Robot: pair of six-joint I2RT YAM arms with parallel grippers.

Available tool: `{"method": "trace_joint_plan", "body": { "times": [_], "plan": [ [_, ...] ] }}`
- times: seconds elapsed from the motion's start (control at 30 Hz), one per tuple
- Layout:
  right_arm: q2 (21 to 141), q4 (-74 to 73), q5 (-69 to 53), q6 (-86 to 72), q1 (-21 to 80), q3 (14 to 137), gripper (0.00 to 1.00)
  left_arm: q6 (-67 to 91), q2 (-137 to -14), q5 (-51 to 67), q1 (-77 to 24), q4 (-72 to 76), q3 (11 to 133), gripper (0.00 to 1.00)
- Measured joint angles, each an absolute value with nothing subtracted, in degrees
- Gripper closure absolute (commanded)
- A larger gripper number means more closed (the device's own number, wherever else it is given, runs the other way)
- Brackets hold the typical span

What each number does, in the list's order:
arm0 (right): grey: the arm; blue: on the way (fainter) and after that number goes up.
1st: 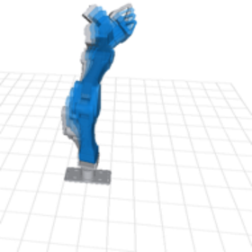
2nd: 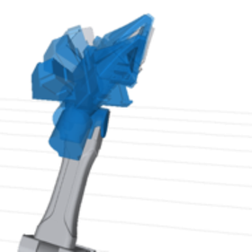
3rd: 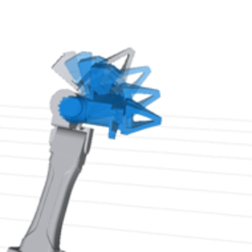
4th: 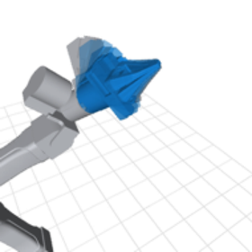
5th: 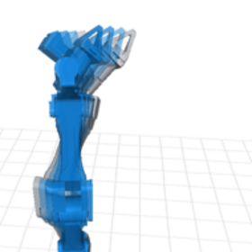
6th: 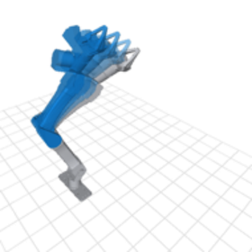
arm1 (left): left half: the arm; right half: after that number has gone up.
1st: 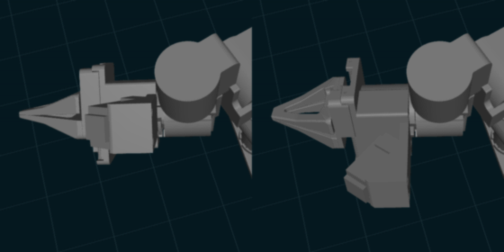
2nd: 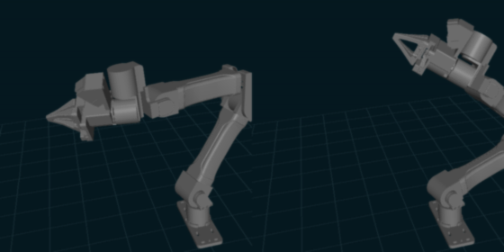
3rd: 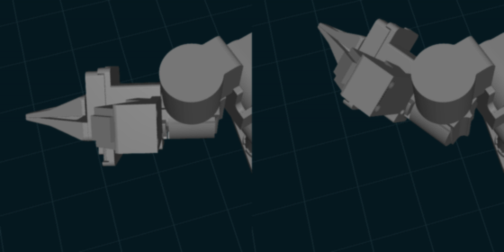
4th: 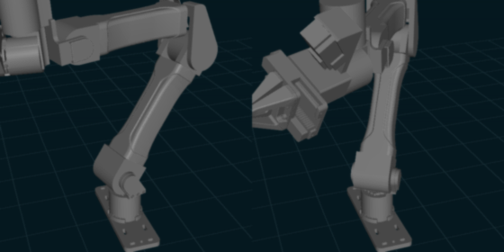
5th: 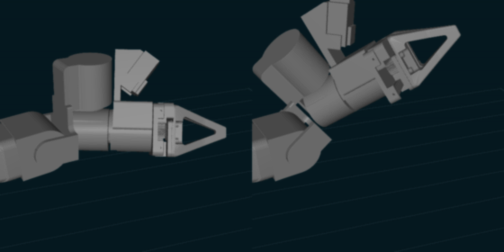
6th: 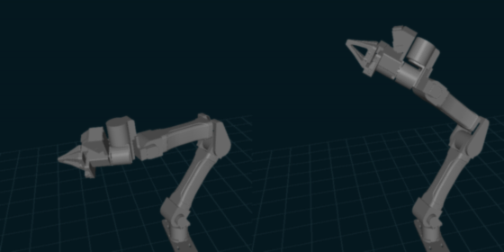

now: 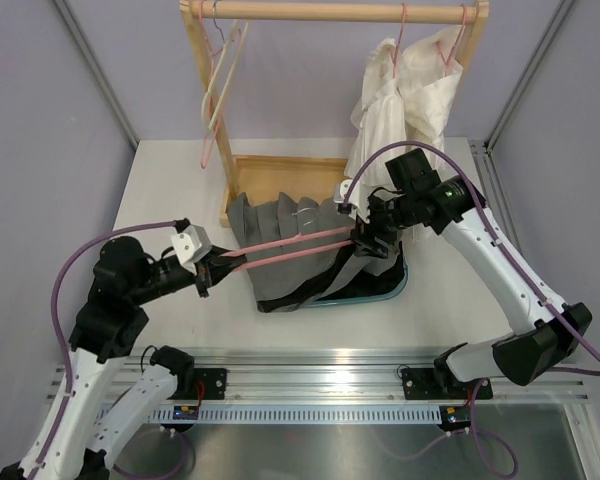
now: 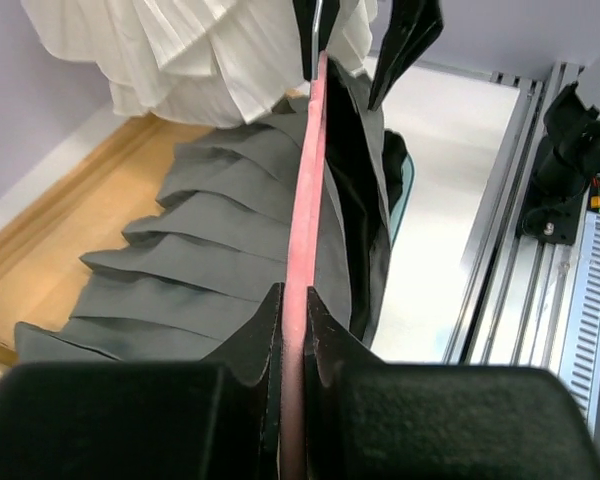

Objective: Remove the skirt from the hanger

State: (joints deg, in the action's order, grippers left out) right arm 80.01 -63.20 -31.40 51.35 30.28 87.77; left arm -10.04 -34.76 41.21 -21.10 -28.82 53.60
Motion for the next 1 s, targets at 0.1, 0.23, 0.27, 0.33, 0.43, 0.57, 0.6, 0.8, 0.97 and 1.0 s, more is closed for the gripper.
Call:
{"method": "trace_joint_plan", "body": {
  "times": [0.1,0.23,0.27,0.33,0.43,0.57,0.6,0.8,0.97,1.0],
  "plan": [
    [80.01,-62.74,-31.35,50.43,28.4,87.72,0.31,-8.86,-32.16,40.51,-21.06,-29.12,54.52,1.0],
    [79.99,-60.23,-31.4,48.34,28.05,85.8,0.31,-7.4,-30.06,39.59,-21.06,-29.39,57.01,1.0],
    [79.99,-59.61,-31.44,47.81,27.73,85.03,0.31,-7.18,-29.56,39.24,-21.06,-29.76,57.65,1.0],
    [79.99,-59.02,-32.36,47.0,26.72,84.07,0.31,-6.92,-28.32,38.22,-21.06,-30.59,58.52,1.0],
    [79.79,-58.59,-35.64,47.13,24.77,83.79,0.3,-6.33,-25.96,36.34,-21.06,-31.48,58.7,1.0],
    [76.77,-59.37,-40.03,49.12,23.83,83.64,0.26,-5.45,-23.81,34.13,-21.06,-31.86,58.37,1.0],
    [75.46,-59.99,-40.64,49.74,23.83,83.92,0.24,-5.17,-23.7,33.61,-21.06,-31.79,58.04,1.0],
    [69.19,-63.11,-42.44,53.98,23.83,90.74,0.15,-2.72,-25.3,32.53,-21.06,-29.76,53.67,1.0],
    [65.58,-63.46,-46.24,58.04,23.83,92.12,0.04,-1.52,-28.84,34.65,-20.99,-25.04,50.74,1.0],
    [65.25,-63.46,-46.94,58.74,23.83,92.09,0.04,-1.43,-29.47,35.68,-20.99,-23.81,50.28,1.0]
  ]
}}
